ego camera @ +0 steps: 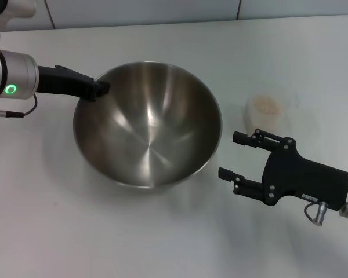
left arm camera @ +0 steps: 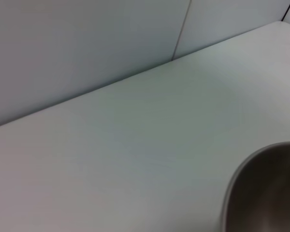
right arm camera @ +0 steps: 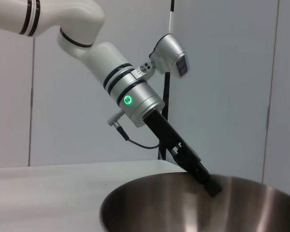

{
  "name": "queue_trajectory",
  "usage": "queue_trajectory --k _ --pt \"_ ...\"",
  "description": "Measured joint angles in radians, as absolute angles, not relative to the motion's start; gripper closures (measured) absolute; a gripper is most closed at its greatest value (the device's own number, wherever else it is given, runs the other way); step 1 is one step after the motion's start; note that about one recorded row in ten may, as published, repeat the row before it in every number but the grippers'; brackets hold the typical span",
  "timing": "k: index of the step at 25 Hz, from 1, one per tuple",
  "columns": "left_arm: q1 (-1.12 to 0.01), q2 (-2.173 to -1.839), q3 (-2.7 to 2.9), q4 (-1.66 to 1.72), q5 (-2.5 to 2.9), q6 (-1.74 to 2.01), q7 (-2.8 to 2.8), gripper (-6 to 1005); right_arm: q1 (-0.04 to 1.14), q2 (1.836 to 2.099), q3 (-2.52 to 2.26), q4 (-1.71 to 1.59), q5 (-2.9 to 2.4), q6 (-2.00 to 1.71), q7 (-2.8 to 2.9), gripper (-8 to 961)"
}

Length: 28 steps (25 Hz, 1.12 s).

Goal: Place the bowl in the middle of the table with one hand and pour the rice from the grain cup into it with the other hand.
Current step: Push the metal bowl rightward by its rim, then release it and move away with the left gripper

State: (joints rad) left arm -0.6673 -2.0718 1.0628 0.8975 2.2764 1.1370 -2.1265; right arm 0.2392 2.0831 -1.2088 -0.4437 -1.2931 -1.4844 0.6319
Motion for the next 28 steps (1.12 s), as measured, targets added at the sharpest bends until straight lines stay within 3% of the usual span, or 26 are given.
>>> queue_trajectory --k 8,18,24,26,28 --pt "-0.656 -2.074 1.064 0.892 2.241 1.096 -2.087 910 0.239 2.083 -1.209 -0.443 -1.293 -1.482 0.632 250" --pt "-0.607 -2.069 1.053 0.910 2.098 1.075 -1.986 491 0.242 2.083 -1.205 -0.443 -1.293 -1.479 0.632 250" --pt "-0.452 -2.069 1.058 1.005 1.685 1.080 -1.614 249 0.248 2.083 -1.194 -0.442 -1.293 -1.479 0.631 250" --pt "-0.452 -2.069 1.058 1.005 1.685 1.080 -1.614 210 0.249 2.083 -1.193 -0.442 -1.293 -1.479 0.631 250" --pt "-0.376 -2.069 1.061 0.981 1.421 1.150 -1.354 171 0.250 2.083 -1.188 -0.442 -1.293 -1.478 0.631 250"
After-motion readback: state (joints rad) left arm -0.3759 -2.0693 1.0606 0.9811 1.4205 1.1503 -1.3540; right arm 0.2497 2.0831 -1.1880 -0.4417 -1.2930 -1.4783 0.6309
